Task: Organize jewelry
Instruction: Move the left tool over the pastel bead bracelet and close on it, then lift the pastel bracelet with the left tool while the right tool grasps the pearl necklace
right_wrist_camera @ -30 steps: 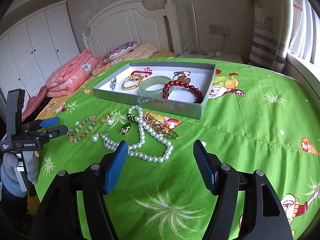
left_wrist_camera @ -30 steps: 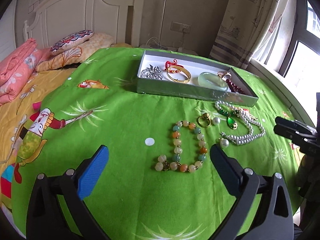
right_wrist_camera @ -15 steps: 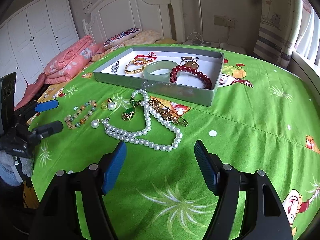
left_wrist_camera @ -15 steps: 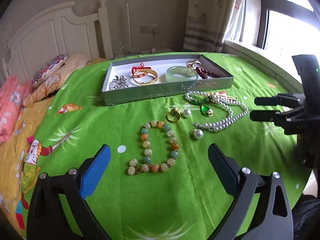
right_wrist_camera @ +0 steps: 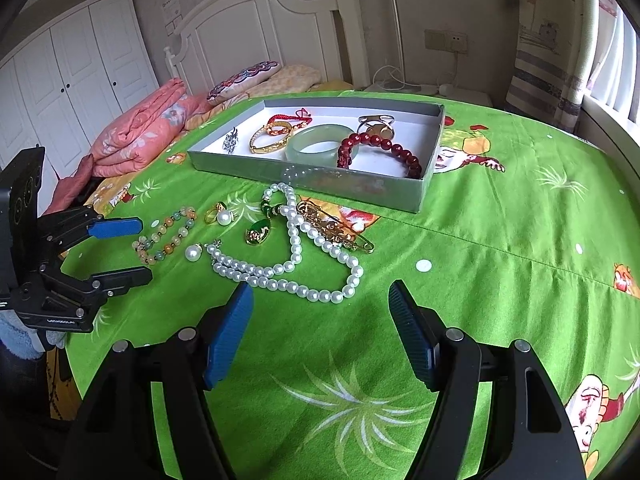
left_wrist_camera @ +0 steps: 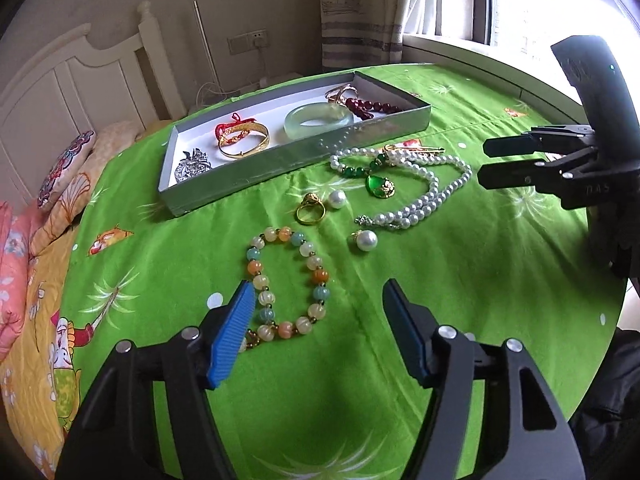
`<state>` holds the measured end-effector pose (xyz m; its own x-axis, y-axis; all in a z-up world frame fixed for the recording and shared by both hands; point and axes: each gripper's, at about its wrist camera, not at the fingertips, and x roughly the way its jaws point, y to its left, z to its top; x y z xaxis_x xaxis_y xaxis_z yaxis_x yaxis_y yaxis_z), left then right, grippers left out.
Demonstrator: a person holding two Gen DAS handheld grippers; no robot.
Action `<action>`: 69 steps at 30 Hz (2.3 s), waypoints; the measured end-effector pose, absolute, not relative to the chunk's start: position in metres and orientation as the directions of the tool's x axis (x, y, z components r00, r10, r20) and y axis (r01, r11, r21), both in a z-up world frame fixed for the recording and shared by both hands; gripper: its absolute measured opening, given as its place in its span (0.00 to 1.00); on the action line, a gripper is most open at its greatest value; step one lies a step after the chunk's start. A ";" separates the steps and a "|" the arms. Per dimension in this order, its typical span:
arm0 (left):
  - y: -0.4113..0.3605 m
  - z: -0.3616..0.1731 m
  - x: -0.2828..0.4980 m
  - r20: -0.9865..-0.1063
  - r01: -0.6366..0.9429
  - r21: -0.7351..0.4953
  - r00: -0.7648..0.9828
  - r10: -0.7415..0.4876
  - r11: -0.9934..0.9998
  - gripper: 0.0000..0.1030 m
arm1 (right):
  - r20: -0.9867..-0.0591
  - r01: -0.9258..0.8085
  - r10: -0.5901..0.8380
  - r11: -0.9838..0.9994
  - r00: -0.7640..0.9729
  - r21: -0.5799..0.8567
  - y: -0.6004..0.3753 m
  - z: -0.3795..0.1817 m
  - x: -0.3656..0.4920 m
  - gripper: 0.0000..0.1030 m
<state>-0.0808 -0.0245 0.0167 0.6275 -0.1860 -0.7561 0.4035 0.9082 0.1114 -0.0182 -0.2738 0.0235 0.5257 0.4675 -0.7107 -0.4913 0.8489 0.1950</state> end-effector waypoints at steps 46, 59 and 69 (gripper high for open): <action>0.050 0.014 -0.077 -0.662 0.210 -0.247 0.677 -0.323 0.946 0.09 | -0.774 -0.470 0.447 0.854 0.448 0.222 -0.266 0.016 -0.002 0.50; 0.054 0.014 -0.079 -0.655 0.213 -0.263 0.677 -0.336 0.941 0.09 | -0.799 -0.780 0.440 0.623 0.410 -0.057 -0.155 0.023 -0.021 0.41; 0.056 0.016 -0.079 -0.650 0.209 -0.264 0.683 -0.334 0.942 0.09 | -0.734 -0.737 0.501 0.676 0.458 0.000 -0.175 0.025 -0.031 0.07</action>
